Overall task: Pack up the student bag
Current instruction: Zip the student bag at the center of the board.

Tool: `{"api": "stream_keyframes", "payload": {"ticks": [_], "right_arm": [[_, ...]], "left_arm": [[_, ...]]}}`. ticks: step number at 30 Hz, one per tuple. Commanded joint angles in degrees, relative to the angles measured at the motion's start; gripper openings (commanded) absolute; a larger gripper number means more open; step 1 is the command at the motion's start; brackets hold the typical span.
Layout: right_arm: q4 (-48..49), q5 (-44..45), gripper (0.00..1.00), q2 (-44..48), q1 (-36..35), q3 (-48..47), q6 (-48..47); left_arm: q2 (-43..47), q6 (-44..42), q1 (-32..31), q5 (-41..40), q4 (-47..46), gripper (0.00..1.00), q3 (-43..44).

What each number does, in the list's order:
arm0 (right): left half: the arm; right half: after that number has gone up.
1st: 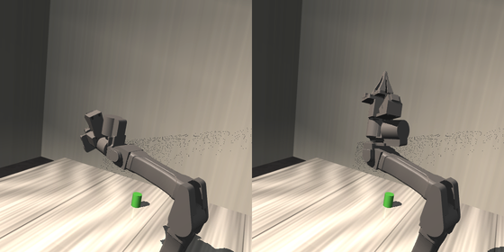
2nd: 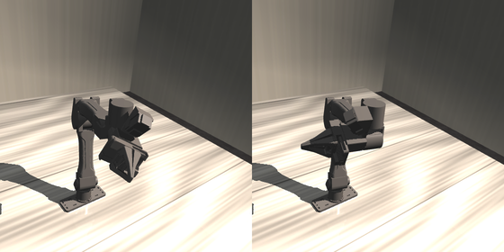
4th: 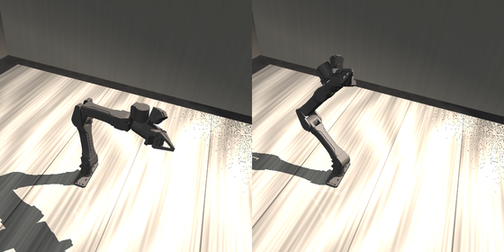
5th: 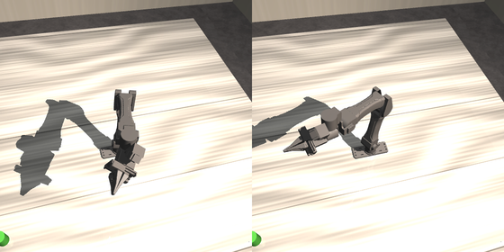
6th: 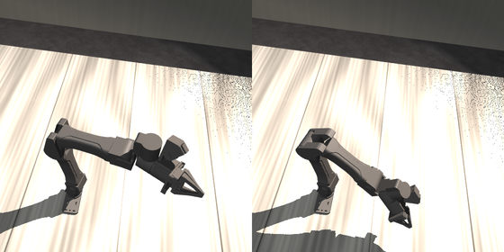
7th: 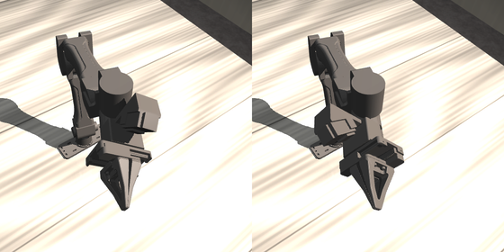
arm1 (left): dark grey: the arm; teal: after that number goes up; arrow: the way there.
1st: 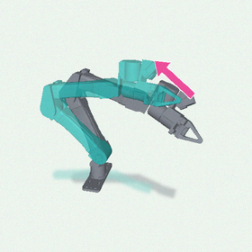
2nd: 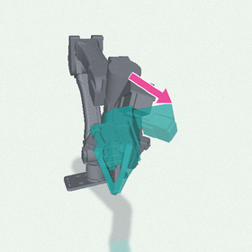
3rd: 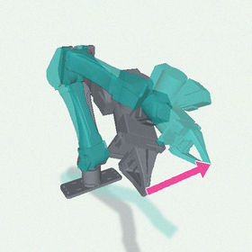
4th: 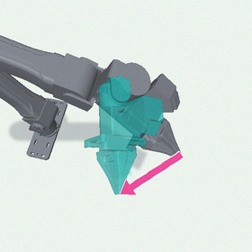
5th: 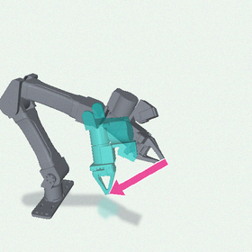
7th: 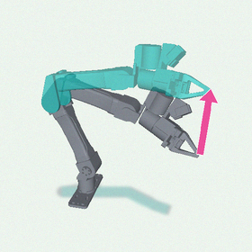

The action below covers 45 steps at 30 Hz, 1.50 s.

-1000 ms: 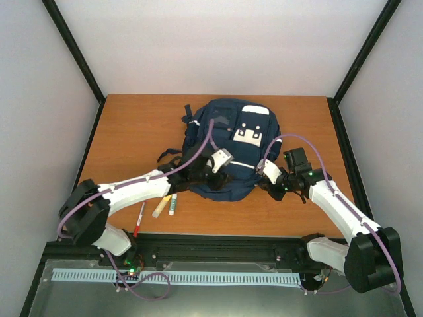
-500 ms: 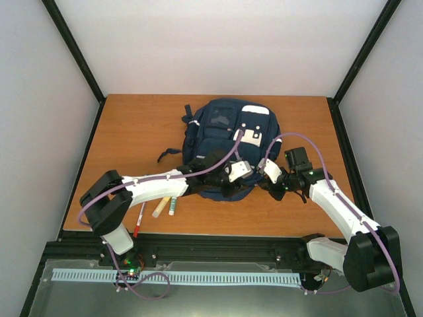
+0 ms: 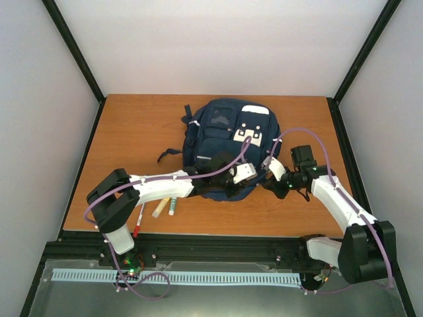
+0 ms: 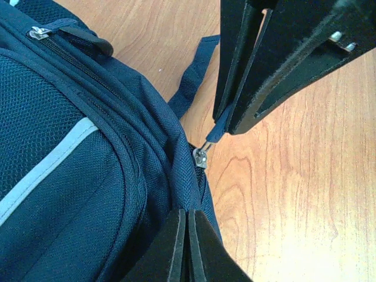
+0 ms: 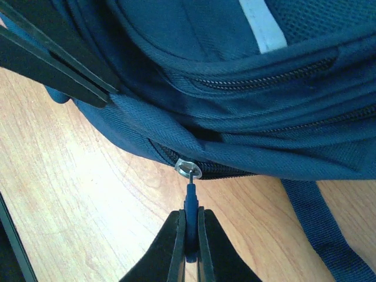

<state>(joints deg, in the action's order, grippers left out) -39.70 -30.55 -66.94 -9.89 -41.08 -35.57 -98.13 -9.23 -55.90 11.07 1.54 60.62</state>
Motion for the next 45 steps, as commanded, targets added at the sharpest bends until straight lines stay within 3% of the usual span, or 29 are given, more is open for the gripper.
{"api": "stream_keyframes", "payload": {"ticks": [1,11,19,23,29,34,36,39,41,42,43,45], "right_arm": [[0.9,-1.5,0.03,-2.0,4.6,-3.0,-2.4],[5.4,-1.2,0.03,-16.4,13.6,-7.6,-3.6],[10.8,-2.5,0.03,-25.5,14.9,-13.4,2.4],[11.3,-4.1,0.03,-25.9,14.8,-13.9,3.9],[16.1,1.9,0.03,-24.7,14.9,-11.7,6.6],[13.5,-2.0,0.04,-22.1,14.9,-10.9,5.0],[11.0,-4.4,0.11,-18.9,14.9,-10.1,3.3],[6.7,-6.7,0.40,-12.5,14.9,-9.1,0.3],[3.8,-7.0,0.57,-7.5,14.9,-9.0,-1.1],[2.5,-7.0,0.70,-5.1,14.9,-9.1,-1.4],[1.4,-6.8,0.96,-2.6,14.8,-9.3,-1.4],[-0.3,-6.4,1.00,2.0,14.9,-10.1,-1.1]], "left_arm": [[2.7,1.1,-0.5,-4.6,-0.3,0.01,1.9],[10.0,4.8,-0.5,-3.8,-0.7,0.01,-1.4],[12.9,7.0,-0.4,-2.7,-1.6,0.01,-4.8],[12.8,7.1,-0.4,-2.9,-1.3,0.01,-5.1],[13.3,7.9,-0.5,-2.6,-2.3,0.01,-5.7],[13.0,8.8,-0.4,-2.6,-2.2,0.01,-5.1],[13.3,9.5,-0.4,-2.4,-1.9,0.01,-4.8],[13.4,11.1,-0.5,-3.9,-0.2,0.09,-3.3],[13.8,12.6,-0.4,-6.3,1.1,0.29,-2.5],[14.2,14.2,-0.4,-8.2,1.5,0.38,-2.3],[14.8,15.2,-0.4,-10.1,1.8,0.46,-2.2],[16.4,17.6,-0.3,-14.6,2.4,0.65,-2.5]]}}
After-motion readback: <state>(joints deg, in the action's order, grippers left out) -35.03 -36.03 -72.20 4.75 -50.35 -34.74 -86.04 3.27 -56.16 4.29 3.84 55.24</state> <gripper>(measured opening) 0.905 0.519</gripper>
